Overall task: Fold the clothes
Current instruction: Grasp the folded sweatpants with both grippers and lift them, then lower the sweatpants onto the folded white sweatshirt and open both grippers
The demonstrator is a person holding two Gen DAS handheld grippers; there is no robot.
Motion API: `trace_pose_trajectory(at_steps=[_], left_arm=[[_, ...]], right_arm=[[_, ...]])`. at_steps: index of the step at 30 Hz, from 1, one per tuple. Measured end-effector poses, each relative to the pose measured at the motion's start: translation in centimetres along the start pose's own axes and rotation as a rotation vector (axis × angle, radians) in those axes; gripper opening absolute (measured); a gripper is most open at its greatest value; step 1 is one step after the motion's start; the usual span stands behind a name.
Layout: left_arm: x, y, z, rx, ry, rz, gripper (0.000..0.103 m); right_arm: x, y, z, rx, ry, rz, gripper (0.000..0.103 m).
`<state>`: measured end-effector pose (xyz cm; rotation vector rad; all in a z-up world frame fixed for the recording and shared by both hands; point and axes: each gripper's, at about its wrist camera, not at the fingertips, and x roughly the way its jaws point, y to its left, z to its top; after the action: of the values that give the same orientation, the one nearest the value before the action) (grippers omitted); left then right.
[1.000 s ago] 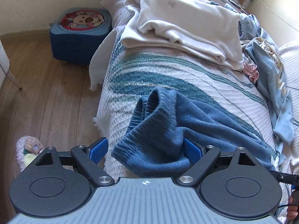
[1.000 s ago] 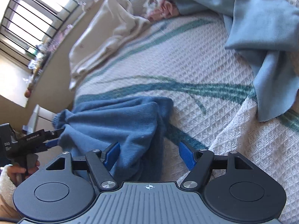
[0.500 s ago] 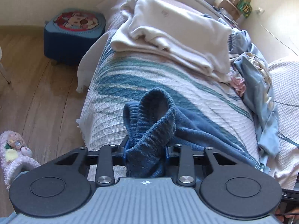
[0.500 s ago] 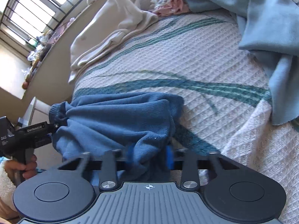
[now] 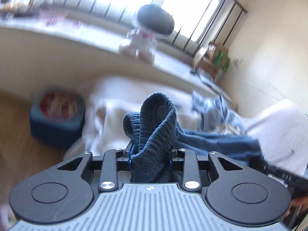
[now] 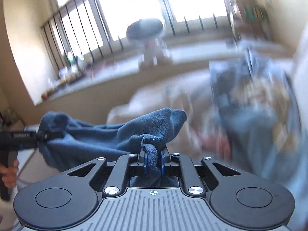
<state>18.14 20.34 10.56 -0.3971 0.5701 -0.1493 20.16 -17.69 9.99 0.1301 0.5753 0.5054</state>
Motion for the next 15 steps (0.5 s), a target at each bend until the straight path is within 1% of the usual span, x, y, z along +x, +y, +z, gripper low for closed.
trace_pose_trajectory(at_steps=[2, 5, 8, 11, 12, 13, 14, 15], left_arm=[[2.6, 0.6, 1.6, 0.002, -0.013, 0.042, 0.029], [7.5, 2.6, 2.0, -0.025, 0.017, 0.070, 0.029], [12.4, 4.5, 1.1, -0.028, 0.077, 0.088, 0.029], [15.8, 7.1, -0.2, -0.088, 0.149, 0.099, 0.033], [16.6, 8.0, -0.6, -0.114, 0.170, 0.104, 0.042], [16.8, 9.1, -0.9, -0.148, 0.176, 0.089, 0.052], [16.9, 10.1, -1.1, -0.187, 0.177, 0.069, 0.060], [16.6, 11.2, -1.1, -0.230, 0.173, 0.042, 0.062]], right_arm=[[3.1, 0.4, 2.5, -0.044, -0.049, -0.015, 0.014], [8.8, 0.2, 4.2, -0.067, -0.042, -0.043, 0.014], [14.7, -0.6, 3.3, -0.091, 0.028, -0.117, 0.014], [19.2, -2.0, 1.6, -0.083, 0.130, -0.189, 0.015], [20.2, -2.5, 1.2, -0.070, 0.163, -0.215, 0.020], [20.8, -2.9, 0.9, -0.049, 0.184, -0.230, 0.021], [21.1, -3.2, 0.8, -0.033, 0.194, -0.236, 0.023], [21.1, -3.4, 0.9, -0.035, 0.193, -0.245, 0.030]])
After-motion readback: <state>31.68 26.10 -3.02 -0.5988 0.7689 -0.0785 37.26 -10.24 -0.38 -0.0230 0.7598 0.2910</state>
